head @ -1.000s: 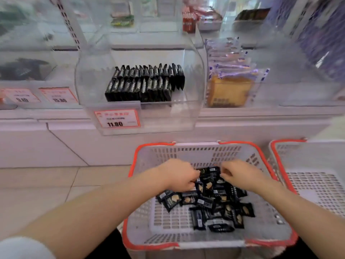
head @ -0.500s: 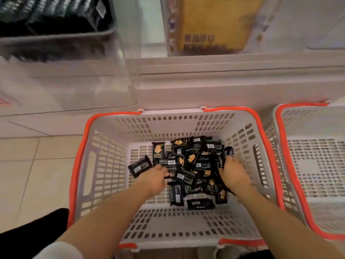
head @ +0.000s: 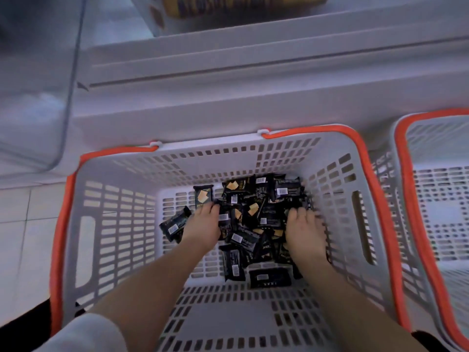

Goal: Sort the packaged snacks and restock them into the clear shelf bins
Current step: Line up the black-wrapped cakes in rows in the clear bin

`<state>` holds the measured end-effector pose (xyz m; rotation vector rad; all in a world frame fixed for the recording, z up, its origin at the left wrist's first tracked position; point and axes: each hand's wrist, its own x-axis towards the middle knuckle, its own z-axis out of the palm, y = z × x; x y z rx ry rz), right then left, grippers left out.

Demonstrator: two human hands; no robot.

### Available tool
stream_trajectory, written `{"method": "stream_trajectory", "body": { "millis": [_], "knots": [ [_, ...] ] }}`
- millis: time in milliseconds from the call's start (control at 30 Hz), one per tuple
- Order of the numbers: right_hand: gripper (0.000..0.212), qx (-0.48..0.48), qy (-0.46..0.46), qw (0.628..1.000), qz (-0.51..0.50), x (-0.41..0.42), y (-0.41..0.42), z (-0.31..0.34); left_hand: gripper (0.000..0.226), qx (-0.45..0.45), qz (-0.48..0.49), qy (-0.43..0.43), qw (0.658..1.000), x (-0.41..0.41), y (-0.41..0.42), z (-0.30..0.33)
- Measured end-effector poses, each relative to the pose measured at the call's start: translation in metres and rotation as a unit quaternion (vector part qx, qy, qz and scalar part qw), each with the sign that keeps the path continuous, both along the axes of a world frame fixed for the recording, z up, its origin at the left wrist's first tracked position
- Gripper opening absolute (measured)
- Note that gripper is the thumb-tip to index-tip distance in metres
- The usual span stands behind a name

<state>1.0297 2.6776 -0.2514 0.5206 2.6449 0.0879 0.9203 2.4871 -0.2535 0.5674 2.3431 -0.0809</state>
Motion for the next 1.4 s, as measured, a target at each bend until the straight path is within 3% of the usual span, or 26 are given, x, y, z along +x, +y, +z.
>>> {"method": "stream_trajectory", "body": {
  "millis": [100, 267, 367, 433, 533, 567, 600, 667, 700, 733, 767, 833, 867, 933, 1100, 1167, 1233, 1300, 1333, 1400],
  "knots": [
    [0.036, -0.072, -0.004, 0.997, 0.031, 0.006, 0.004, -0.013, 0.061, -0.02, 0.004, -0.013, 1.0, -0.002, 0.003, -0.008],
    [0.045, -0.107, 0.011, 0.992, -0.06, -0.006, -0.002, -0.02, 0.057, -0.053, -0.011, 0.008, 0.998, -0.002, 0.004, -0.016],
    [0.06, -0.124, 0.014, 0.99, -0.07, -0.014, 0.002, -0.02, 0.051, -0.022, -0.015, 0.034, 0.999, -0.001, 0.0, -0.017],
    [0.065, -0.139, 0.021, 0.987, -0.078, -0.015, 0.007, -0.019, 0.05, 0.024, 0.022, 0.02, 0.999, 0.002, -0.003, -0.014],
    [0.052, -0.204, 0.057, 0.972, -0.103, -0.011, 0.009, -0.012, 0.041, 0.136, 0.187, -0.077, 0.97, 0.008, -0.005, -0.003],
    [0.047, -0.242, 0.08, 0.96, -0.119, -0.01, 0.008, -0.007, 0.037, 0.179, 0.27, -0.124, 0.938, 0.01, -0.005, 0.0],
    [0.043, -0.284, 0.105, 0.943, -0.136, -0.009, 0.008, -0.001, 0.034, 0.224, 0.381, -0.183, 0.878, 0.011, -0.006, 0.004],
    [0.038, -0.365, 0.143, 0.903, -0.175, -0.011, 0.006, 0.014, 0.031, 0.315, 0.587, -0.326, 0.671, 0.014, -0.007, 0.015],
    [0.036, -0.405, 0.154, 0.877, -0.206, -0.014, 0.004, 0.022, 0.031, 0.355, 0.636, -0.368, 0.578, 0.016, -0.01, 0.02],
    [0.031, -0.447, 0.163, 0.844, -0.246, -0.017, 0.002, 0.029, 0.032, 0.381, 0.654, -0.389, 0.525, 0.017, -0.013, 0.025],
    [0.024, -0.495, 0.171, 0.801, -0.291, -0.019, -0.001, 0.037, 0.033, 0.399, 0.661, -0.401, 0.493, 0.019, -0.017, 0.031],
    [0.013, -0.585, 0.181, 0.696, -0.375, -0.022, -0.009, 0.052, 0.037, 0.425, 0.661, -0.408, 0.464, 0.023, -0.022, 0.041],
    [0.011, -0.613, 0.18, 0.655, -0.403, -0.021, -0.012, 0.058, 0.039, 0.432, 0.66, -0.408, 0.459, 0.026, -0.024, 0.047],
    [0.011, -0.629, 0.162, 0.63, -0.426, -0.015, -0.018, 0.066, 0.04, 0.435, 0.651, -0.407, 0.47, 0.031, -0.024, 0.057],
    [0.022, -0.579, 0.093, 0.684, -0.433, 0.013, -0.035, 0.073, 0.036, 0.406, 0.644, -0.38, 0.526, 0.049, -0.027, 0.077],
    [0.018, -0.591, 0.075, 0.684, -0.421, 0.021, -0.041, 0.076, 0.034, 0.39, 0.621, -0.352, 0.582, 0.057, -0.03, 0.08],
    [0.013, -0.635, 0.062, 0.658, -0.399, 0.022, -0.049, 0.084, 0.038, 0.372, 0.575, -0.311, 0.659, 0.066, -0.033, 0.081],
    [0.015, -0.659, 0.058, 0.66, -0.357, 0.018, -0.059, 0.091, 0.045, 0.341, 0.527, -0.262, 0.733, 0.071, -0.036, 0.084],
    [0.015, -0.657, 0.063, 0.672, -0.335, 0.016, -0.064, 0.094, 0.049, 0.333, 0.513, -0.247, 0.752, 0.072, -0.036, 0.086],
    [0.013, -0.641, 0.089, 0.698, -0.308, 0.012, -0.074, 0.099, 0.057, 0.341, 0.509, -0.246, 0.751, 0.075, -0.035, 0.088]
  ]
}}
